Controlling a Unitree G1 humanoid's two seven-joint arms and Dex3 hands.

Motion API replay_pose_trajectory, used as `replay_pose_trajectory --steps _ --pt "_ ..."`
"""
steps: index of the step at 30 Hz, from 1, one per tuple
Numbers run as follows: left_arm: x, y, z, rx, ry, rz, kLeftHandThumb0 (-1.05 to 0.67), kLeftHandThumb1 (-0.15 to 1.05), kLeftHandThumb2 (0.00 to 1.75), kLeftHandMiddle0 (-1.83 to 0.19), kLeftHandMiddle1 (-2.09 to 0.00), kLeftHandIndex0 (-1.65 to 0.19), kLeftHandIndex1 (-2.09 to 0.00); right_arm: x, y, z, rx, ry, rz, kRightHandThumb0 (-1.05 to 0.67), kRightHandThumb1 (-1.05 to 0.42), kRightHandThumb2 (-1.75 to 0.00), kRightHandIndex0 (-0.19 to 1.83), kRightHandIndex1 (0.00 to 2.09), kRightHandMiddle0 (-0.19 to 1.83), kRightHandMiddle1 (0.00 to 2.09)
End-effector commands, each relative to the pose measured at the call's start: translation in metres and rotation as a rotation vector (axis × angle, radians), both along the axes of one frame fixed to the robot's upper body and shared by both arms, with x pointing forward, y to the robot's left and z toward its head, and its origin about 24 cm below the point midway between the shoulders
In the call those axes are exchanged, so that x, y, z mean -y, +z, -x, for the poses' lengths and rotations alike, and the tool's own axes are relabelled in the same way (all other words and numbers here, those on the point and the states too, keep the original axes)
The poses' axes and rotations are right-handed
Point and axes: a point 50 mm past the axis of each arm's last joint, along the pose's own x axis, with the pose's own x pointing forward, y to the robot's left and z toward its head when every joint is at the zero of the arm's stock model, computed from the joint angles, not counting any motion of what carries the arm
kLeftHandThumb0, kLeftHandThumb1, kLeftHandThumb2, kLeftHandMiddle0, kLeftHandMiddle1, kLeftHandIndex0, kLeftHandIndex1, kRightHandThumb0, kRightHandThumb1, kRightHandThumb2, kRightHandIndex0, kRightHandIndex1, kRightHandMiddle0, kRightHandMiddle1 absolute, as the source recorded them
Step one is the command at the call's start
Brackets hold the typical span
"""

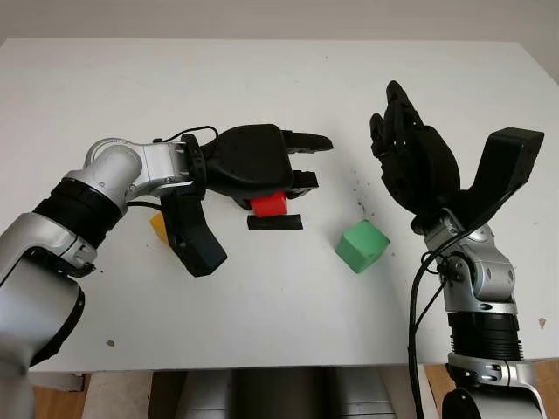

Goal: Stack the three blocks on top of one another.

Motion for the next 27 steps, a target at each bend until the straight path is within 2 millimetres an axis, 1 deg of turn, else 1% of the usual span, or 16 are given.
replay_pose_trajectory --steps 1,7,10,22,27 --pt "0.0067 0.0136 -0.0001 0.017 -0.022 0.019 -0.44 0.9 0.05 -0.11 -0.04 -0.36 -1.45 0.0021 0.0032 0.0026 0.013 -0.007 0.0 -0.63 -1.05 -0.73 -0.19 0.0 -0.19 0.0" --pt "0.0094 0.0134 0.0009 -0.017 -0.029 0.051 -0.43 0.9 0.05 -0.12 -0.05 -0.36 -1.41 0.002 0.0025 0.0041 0.01 -0.007 -0.001 -0.63 -1.05 -0.73 -0.19 0.0 -0.19 0.0" --pt "0.0104 0.0132 0.0017 -0.024 -0.032 0.051 -0.42 0.89 0.05 -0.12 -0.05 -0.4 -1.39 0.0024 0.0015 0.0049 0.01 -0.007 -0.002 -0.63 -1.05 -0.73 -0.19 0.0 -0.19 0.0" --pt "0.0119 0.009 0.0016 -0.042 -0.042 0.054 -0.41 0.89 0.05 -0.12 -0.05 -0.42 -1.41 0.002 -0.001 0.0075 0.015 -0.006 -0.001 -0.63 -1.05 -0.74 -0.19 0.0 -0.19 0.0" --pt "0.0116 0.007 0.001 -0.041 -0.037 0.041 -0.41 0.89 0.05 -0.11 -0.05 -0.4 -1.45 0.0036 -0.0015 0.0084 0.017 -0.01 -0.008 -0.63 -1.05 -0.72 -0.19 0.0 -0.19 0.0"
